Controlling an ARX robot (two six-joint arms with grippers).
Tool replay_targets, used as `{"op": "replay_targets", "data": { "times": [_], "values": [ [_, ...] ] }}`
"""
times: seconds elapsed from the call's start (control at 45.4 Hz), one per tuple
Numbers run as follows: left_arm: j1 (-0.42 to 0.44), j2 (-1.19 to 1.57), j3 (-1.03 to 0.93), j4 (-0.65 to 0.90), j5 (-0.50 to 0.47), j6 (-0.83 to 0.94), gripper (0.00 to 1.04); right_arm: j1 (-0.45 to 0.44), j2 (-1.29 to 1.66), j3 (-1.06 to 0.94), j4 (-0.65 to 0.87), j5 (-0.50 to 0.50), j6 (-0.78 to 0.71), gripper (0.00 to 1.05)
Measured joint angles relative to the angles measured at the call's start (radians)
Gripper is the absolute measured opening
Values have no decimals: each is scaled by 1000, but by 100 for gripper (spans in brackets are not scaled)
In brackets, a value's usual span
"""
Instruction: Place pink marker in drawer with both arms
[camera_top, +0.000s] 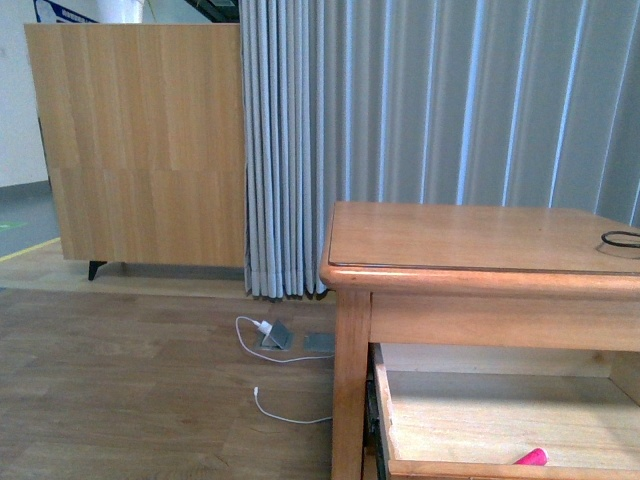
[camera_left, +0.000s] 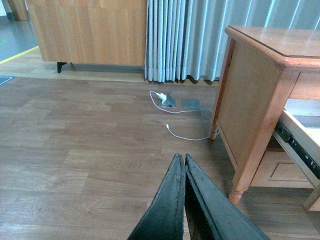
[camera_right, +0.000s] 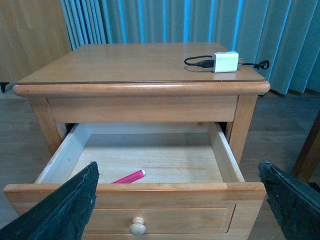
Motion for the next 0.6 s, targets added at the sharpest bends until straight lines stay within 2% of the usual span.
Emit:
{"op": "replay_targets", "data": {
  "times": [0.265,0.309,0.419,0.595],
  "values": [
    [0,0,0,0,0,-1,5,0,0,0,0,0,0,96],
    [0,0,0,0,0,0,14,0,0,0,0,0,0,96],
    [0,0,0,0,0,0,31,0,0,0,0,0,0,96],
    [0,0,0,0,0,0,66,0,0,0,0,0,0,96]
  ]
}}
